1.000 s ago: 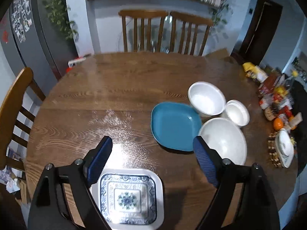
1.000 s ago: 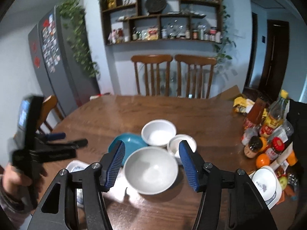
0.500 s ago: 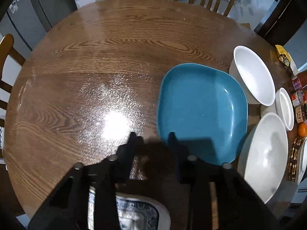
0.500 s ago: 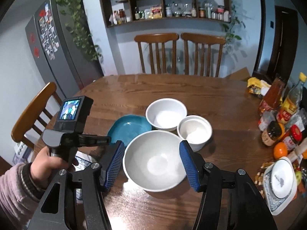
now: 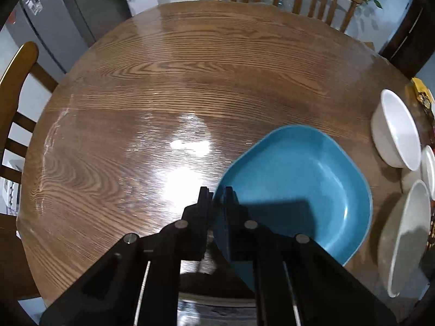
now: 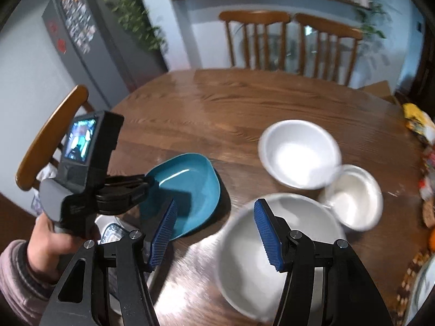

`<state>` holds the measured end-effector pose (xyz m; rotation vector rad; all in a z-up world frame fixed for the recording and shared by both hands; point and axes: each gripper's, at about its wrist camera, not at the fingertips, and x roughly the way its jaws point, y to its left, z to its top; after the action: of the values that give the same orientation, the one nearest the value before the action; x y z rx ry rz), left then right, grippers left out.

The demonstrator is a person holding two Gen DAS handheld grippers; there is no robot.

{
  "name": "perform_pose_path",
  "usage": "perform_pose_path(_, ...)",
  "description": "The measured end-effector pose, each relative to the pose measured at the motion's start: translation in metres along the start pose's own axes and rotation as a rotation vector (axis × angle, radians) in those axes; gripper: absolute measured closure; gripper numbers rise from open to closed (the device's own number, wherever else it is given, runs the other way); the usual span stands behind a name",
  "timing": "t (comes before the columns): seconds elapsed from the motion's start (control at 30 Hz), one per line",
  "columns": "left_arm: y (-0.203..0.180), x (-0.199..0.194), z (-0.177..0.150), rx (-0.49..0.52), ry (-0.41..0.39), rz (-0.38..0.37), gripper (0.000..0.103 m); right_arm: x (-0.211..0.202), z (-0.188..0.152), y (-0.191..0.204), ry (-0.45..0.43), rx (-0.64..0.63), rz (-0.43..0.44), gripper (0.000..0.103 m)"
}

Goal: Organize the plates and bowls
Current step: 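Lift the teal dish with the left tool and lower it onto the plate stack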

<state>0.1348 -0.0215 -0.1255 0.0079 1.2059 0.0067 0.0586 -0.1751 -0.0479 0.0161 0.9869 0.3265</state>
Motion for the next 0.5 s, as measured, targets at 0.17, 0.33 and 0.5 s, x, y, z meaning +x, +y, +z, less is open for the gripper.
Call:
perform_pose_path(0.17, 0.022, 0.001, 0.002, -0.029, -0.006, -0.001, 0.094, 0.05, 0.011, 0.026, 0.118, -0.065, -0.003, 0.043)
perform_pose_path(0.33, 0.04, 0.001, 0.006, -0.053, -0.007, -0.014, 0.094, 0.076, 0.016, 0.034, 0.162, -0.092, -0.03, 0.045)
perform_pose_path(0.5, 0.05, 0.0, 0.009, -0.055, -0.007, -0.032, 0.093, 0.093, 0.02, 0.031, 0.197, -0.072, -0.045, 0.058)
